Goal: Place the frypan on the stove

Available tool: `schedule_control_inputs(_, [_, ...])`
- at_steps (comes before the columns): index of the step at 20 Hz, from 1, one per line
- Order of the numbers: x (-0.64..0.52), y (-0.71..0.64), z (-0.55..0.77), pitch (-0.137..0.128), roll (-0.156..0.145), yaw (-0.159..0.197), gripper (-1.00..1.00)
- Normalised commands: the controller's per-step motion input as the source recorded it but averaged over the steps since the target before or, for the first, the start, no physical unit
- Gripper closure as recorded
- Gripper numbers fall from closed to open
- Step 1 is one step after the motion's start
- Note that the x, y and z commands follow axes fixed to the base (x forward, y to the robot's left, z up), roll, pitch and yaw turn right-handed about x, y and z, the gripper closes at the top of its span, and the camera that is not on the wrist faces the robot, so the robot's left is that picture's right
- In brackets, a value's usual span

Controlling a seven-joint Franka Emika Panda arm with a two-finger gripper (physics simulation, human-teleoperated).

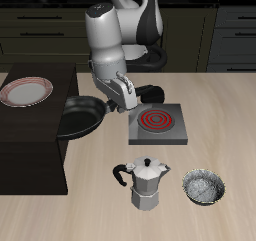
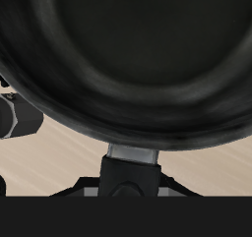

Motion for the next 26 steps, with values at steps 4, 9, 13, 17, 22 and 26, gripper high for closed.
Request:
schedule_control_inputs(4, [-0.04,0.17,0.18,-0.028,-0.004,0.066,1.0])
schedule_control_inputs(9, [-0.05,0.23,0.18,-0.021,0.005,0.064,1.0])
schedule_control_inputs(13, [-0.03,0.17,0.06,-0.005,0.007,0.038,1.0])
schedule_control_inputs(17, [-0.02,0.13,0.0,0.007,0.008,0.032,1.0])
schedule_control_inputs(22, [-0.04,0.18,-0.01,-0.001,0.018,0.022,1.0])
schedule_control_inputs(26, [-0.04,0.14,0.0,0.003,0.011,0.007,1.0])
